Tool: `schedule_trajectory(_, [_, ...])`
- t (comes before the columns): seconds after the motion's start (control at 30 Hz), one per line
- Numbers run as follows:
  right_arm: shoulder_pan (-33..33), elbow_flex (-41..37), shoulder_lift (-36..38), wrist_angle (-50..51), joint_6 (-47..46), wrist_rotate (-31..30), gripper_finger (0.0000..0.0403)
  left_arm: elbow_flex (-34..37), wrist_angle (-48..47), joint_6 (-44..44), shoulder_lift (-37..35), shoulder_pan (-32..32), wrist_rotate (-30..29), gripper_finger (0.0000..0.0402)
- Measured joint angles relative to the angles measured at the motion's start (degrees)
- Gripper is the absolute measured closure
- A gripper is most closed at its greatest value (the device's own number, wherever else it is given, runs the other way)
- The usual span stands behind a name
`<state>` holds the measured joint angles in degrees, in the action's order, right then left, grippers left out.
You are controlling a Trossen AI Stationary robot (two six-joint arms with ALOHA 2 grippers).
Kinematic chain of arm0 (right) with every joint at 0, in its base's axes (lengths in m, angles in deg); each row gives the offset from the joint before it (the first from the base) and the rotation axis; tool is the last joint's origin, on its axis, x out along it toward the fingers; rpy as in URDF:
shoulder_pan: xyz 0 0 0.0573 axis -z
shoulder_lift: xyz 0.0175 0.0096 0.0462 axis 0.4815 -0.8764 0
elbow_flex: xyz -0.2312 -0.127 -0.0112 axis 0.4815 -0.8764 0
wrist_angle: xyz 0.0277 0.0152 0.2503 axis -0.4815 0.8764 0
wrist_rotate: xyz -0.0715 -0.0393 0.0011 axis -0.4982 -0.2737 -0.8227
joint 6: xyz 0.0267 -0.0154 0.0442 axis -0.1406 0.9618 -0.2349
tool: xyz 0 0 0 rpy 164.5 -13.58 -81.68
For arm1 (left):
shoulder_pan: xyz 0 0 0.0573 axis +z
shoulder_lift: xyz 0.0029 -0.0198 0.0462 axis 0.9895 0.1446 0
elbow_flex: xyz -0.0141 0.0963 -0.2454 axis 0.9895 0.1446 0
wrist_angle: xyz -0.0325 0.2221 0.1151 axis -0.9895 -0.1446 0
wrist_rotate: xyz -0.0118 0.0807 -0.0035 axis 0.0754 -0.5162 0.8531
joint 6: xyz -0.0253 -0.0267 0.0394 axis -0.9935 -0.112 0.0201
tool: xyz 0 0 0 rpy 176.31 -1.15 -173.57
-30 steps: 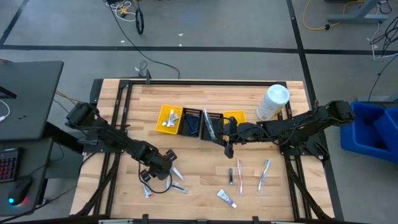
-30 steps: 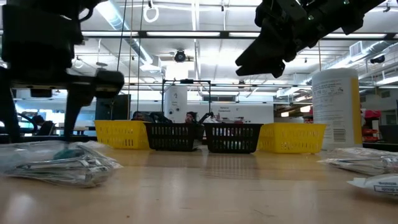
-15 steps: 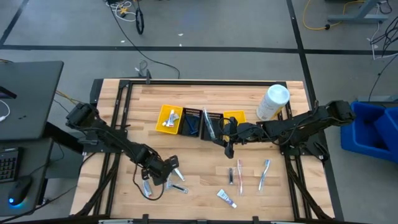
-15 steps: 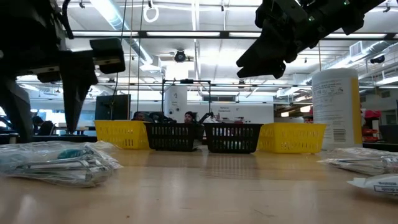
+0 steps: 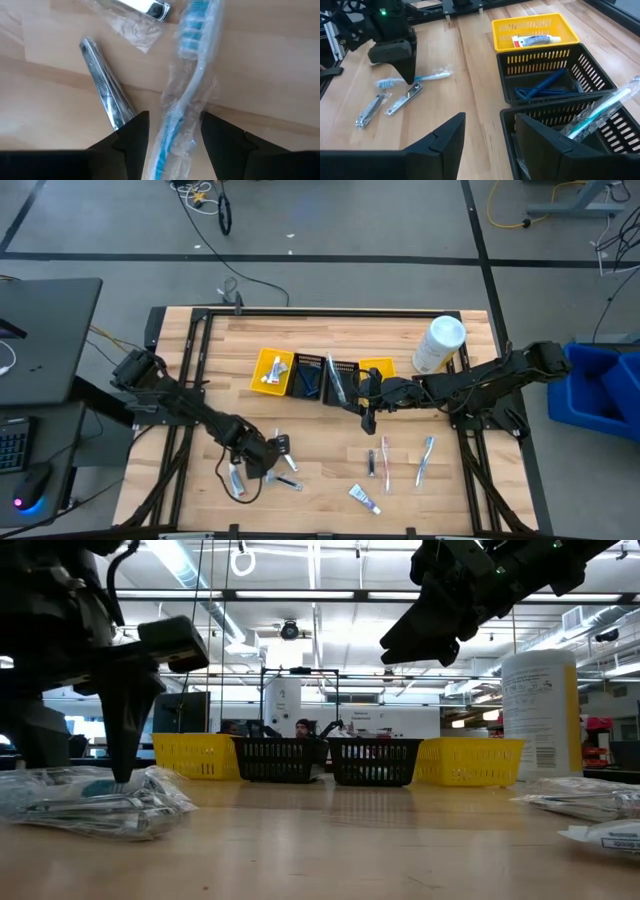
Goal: Pick & Place Travel size toiletries
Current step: Put the blue toothbrush into the right black bin
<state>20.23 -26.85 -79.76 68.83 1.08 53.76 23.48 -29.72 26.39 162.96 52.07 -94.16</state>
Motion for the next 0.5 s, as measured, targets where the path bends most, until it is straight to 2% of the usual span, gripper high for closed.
schedule_trajectory(0.13, [0.02, 0.0, 0.0, 0.0, 0.0, -0.02, 0.0218, 0.19, -0.92, -4.11, 0.0, 0.25, 1.24, 0.0244])
schedule_trajectory(0.37, [0.01, 0.0, 0.0, -0.02, 0.0, -0.02, 0.0205, 0.3, -1.56, -13.38, 0.07, 0.38, 1.23, 0.0327])
schedule_trajectory(0.5, [0.0, 0.0, 0.0, -0.04, 0.0, -0.02, 0.0199, 0.32, -1.73, -18.24, 0.07, 0.42, 1.19, 0.0362])
